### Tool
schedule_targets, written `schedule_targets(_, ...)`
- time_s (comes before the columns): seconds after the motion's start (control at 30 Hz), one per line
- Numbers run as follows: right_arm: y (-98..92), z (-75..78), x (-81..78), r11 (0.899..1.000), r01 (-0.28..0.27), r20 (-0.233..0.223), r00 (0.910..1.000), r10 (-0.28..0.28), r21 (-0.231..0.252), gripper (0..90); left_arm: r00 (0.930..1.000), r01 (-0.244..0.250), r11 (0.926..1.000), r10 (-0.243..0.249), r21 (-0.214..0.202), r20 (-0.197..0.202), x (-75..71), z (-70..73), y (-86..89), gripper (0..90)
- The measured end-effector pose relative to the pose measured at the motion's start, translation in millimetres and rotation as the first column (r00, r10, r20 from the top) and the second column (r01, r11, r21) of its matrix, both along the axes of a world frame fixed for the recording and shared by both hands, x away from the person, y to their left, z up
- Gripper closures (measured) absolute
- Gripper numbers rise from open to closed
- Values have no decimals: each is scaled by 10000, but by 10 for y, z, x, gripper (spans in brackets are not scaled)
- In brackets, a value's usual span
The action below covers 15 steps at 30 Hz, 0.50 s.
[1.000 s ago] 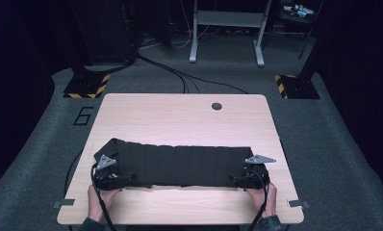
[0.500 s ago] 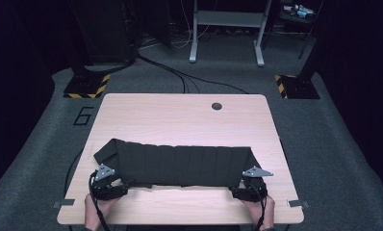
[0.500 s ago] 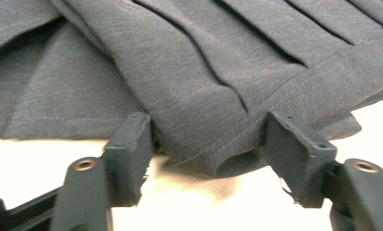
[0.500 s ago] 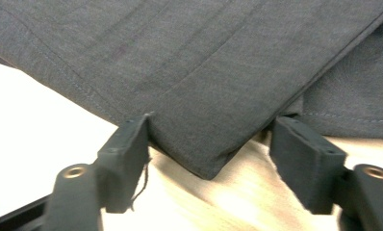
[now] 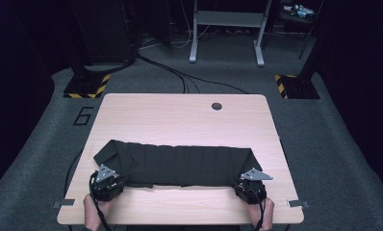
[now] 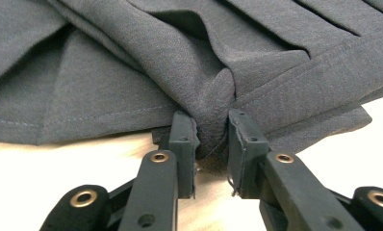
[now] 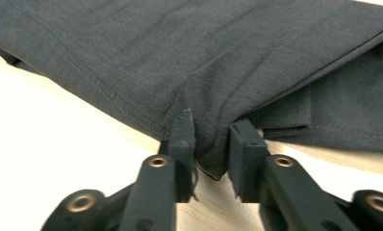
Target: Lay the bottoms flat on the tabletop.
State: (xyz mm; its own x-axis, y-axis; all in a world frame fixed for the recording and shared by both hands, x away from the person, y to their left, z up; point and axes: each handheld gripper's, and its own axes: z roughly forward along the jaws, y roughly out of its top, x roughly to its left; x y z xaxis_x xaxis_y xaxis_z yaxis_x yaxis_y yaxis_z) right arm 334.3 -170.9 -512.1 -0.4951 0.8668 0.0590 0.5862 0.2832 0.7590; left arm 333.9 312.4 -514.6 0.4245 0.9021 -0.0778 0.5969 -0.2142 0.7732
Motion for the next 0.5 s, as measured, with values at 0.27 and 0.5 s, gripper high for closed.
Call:
schedule_targets(0.27,-7,69,-9,9999,-40,319,9995,36,118,804,9997,165,9998,-162,-116,207,2,117,31,769)
schedule_targets(0.5,-22,207,19,9996,-120,628,9980,104,250,809,9988,318,9994,-312,-147,381,60,243,46,777)
